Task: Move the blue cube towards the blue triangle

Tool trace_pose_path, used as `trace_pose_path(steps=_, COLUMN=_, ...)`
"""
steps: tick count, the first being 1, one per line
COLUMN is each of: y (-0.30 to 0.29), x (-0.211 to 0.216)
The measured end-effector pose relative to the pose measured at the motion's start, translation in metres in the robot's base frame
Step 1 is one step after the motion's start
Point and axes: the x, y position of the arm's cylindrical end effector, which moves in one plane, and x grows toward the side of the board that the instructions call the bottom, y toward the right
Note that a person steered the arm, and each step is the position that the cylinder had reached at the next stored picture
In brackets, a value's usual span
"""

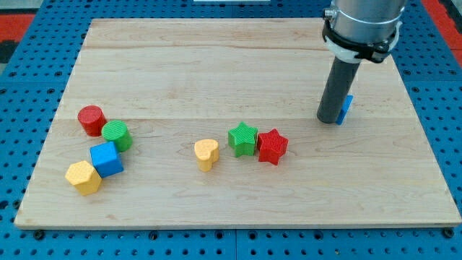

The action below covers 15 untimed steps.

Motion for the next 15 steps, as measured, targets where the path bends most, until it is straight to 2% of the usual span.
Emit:
trace_pose_path(steps=1, y=-0.117, x=-0.020)
trace_pose_path(steps=2, y=-0.230, x=-0.018)
trace_pose_path(steps=4, y=-0.244, x=0.081)
trace_pose_path(steps=5, y=-0.275, x=0.156)
trace_pose_path(steps=6, y=-0.329, x=0.150)
trace_pose_path(steps=7, y=-0.334, x=0.104)
trace_pose_path(steps=9, y=-0.318, x=0.052)
trace_pose_path(steps=10, y=-0.294, x=0.013)
trace_pose_path(steps=12, y=-0.309, x=-0.077)
trace_pose_path(steps=13, y=-0.287, x=-0.087)
trace_pose_path(steps=14, y=-0.212, x=-0.070)
trace_pose_path(steps=15, y=-0.253, x=-0.066)
